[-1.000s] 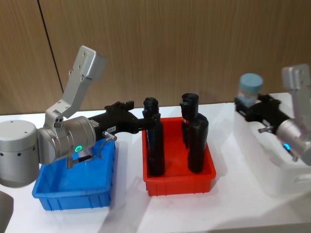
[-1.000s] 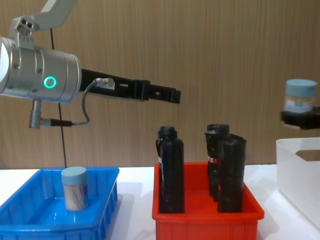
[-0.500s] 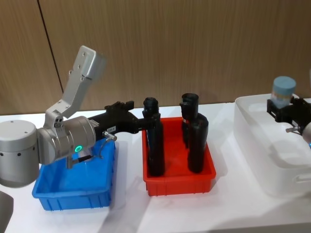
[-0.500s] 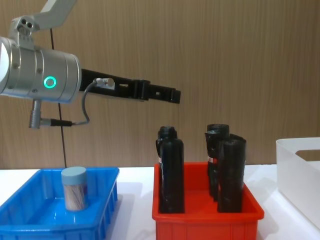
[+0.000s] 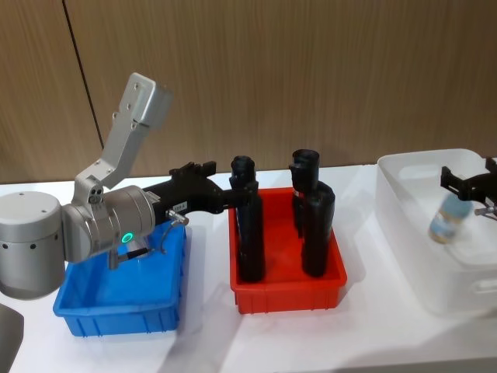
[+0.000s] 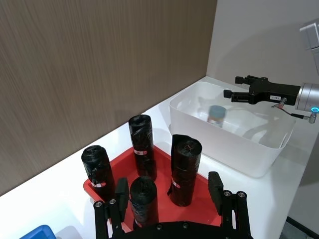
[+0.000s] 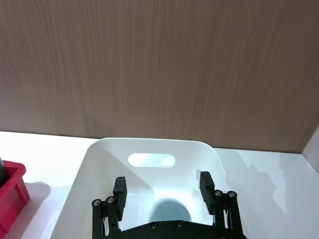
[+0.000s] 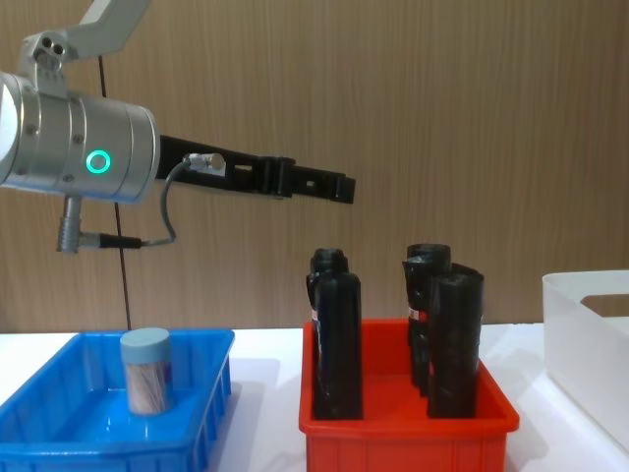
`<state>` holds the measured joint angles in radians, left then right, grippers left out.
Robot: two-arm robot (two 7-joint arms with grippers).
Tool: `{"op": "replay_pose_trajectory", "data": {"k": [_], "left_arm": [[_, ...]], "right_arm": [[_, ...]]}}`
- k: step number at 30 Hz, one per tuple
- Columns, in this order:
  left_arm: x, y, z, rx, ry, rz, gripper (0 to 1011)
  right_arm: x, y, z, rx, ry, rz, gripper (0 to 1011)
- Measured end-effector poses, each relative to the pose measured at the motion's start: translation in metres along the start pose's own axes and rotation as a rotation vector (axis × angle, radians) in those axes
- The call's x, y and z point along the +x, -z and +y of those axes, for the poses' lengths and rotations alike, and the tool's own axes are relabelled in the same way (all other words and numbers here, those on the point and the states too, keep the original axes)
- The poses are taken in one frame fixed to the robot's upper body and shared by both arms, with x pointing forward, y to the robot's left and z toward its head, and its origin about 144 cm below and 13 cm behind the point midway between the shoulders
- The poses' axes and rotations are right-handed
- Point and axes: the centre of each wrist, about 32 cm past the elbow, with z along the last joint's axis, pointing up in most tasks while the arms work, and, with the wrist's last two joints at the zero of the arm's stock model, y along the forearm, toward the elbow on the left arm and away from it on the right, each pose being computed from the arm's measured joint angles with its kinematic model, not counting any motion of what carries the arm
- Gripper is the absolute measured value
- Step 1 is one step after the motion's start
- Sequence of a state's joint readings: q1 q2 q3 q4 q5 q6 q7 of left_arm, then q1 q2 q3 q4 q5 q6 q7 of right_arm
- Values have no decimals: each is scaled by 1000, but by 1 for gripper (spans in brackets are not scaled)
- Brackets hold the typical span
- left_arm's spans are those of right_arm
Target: Pick the cotton swabs from the blue box and place them into the white box.
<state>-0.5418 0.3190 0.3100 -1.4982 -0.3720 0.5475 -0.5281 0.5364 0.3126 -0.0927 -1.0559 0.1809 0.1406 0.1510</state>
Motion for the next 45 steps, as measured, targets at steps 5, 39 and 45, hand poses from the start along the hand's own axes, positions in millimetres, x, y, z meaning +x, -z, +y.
{"op": "replay_pose_trajectory", "data": {"k": [5,39,45], "left_arm": [[0,0,0,0,0,0,1004],[-1,3,0,-4,-11,-8,1004],[-7,13,0,-17,-50,-37,1004]], "right_arm": [[3,1,-1,-1,5,7,1000],[5,1,-6,29,3,18,1002],[-3,4,-14,43,-15,10,1002]]}}
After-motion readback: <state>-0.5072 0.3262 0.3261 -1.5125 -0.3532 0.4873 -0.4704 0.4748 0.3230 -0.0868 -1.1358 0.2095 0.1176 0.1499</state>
